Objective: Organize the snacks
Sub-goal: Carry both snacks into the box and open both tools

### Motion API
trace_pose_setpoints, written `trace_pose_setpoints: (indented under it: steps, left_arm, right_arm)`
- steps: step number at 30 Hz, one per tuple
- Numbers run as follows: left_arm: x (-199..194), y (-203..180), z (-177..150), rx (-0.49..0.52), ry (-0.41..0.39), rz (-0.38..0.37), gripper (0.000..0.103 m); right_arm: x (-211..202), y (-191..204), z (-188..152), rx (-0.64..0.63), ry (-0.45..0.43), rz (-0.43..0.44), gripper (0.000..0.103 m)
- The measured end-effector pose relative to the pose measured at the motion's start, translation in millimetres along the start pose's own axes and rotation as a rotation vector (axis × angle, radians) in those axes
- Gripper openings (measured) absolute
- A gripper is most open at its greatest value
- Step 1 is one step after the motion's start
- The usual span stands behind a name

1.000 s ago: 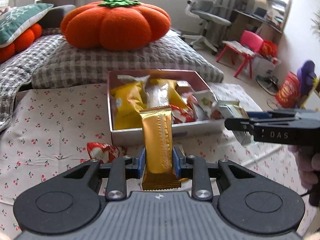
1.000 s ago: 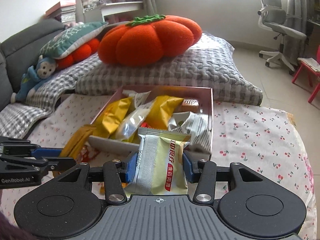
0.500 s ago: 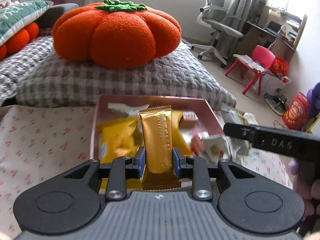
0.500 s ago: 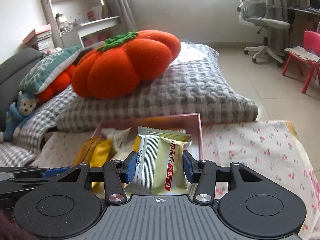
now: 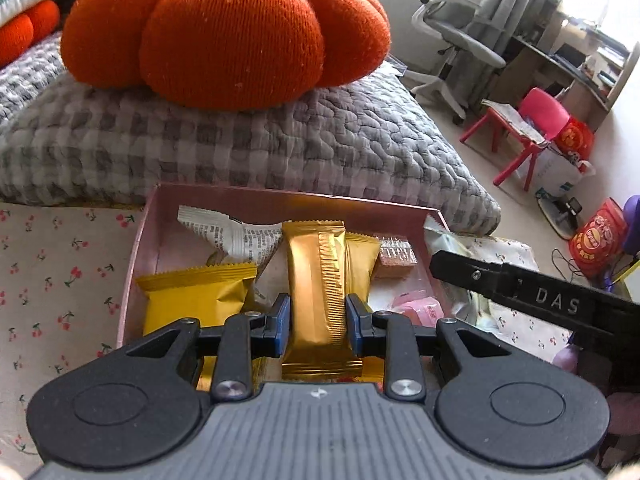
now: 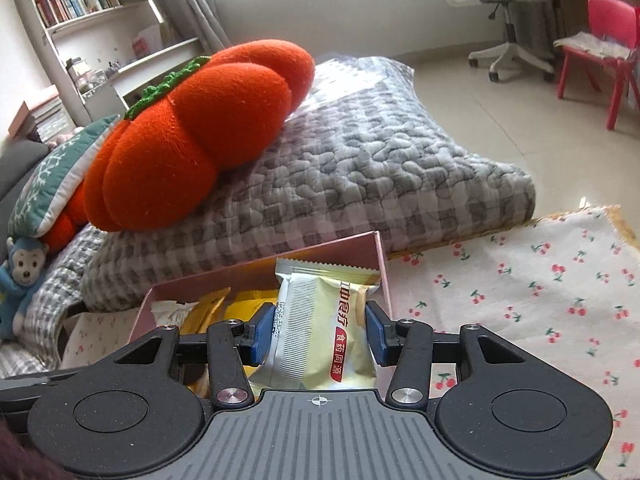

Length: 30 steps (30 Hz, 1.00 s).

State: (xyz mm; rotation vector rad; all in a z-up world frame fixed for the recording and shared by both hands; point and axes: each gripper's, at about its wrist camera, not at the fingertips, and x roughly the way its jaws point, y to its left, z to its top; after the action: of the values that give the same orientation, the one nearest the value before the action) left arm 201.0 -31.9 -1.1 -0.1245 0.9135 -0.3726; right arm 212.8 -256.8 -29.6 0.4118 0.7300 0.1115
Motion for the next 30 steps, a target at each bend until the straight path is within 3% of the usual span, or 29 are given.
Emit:
trace_pose_setpoints:
  steps: [5, 8, 13, 23, 30]
  left_arm:
    - [-2.5, 1.0, 0.1, -0.009, -0.007, -0.015, 0.03]
    - [-4.1, -1.1, -2.0, 0.004, -0.018, -0.03, 0.047]
    - [-8.7, -6.8, -2.2, 0.041, -0.04, -0.021, 0.065]
    - [-37.7, -12.1, -14.4, 0.06, -0.061, -0.006, 0.08]
    - [-61.6, -9.6, -33.9, 0.061, -0.07, 0.019, 0.09]
  right_arm:
    - [3.6, 1.8, -0.5, 0.002, -0.005, 0.006, 0.05]
    - [2.7, -0.6, 0.0, 0.034, -0.001, 0.021, 0.062]
    - [-3.3, 1.6, 2.4, 0.019, -0.001, 0.001, 0.065]
    - [-43.3, 15.1, 9.6, 0.002, -0.035, -0.028, 0.082]
    - [-72.2, 26.3, -4.1, -0.036, -0.019, -0.055, 0.086]
